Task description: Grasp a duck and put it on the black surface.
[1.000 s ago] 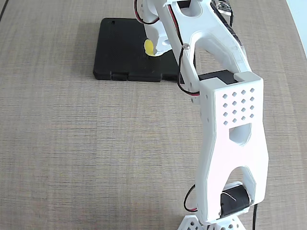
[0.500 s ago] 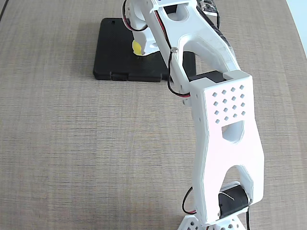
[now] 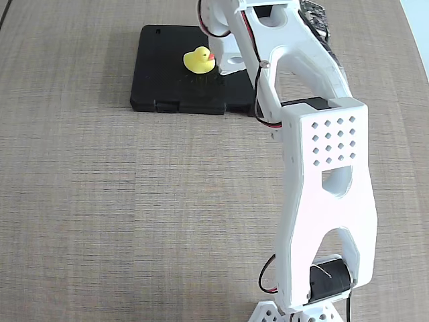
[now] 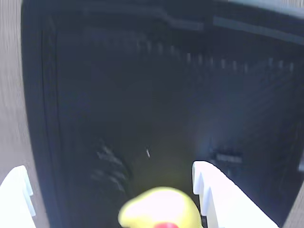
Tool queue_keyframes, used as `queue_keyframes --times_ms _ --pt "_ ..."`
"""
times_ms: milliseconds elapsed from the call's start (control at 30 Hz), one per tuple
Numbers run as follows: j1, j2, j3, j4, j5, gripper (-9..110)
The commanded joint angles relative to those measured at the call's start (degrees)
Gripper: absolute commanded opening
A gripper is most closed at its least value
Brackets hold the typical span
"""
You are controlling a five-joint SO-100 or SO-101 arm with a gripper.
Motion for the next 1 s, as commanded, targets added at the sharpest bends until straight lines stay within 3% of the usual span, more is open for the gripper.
queue_keyframes --times_ms 0,233,533,633,867,967 --pt "3.8 24.9 -0.9 0.4 0.3 35" --pt "7.2 49.0 13.3 0.4 0.3 35" --pt "13.7 88.4 46.4 -0.5 0.3 34" --pt "15.4 100.0 58.6 -0.5 0.2 27" --pt "15.8 117.2 81.8 -0.6 0.2 -1" --pt "16.0 122.4 88.8 -0.6 0.2 1"
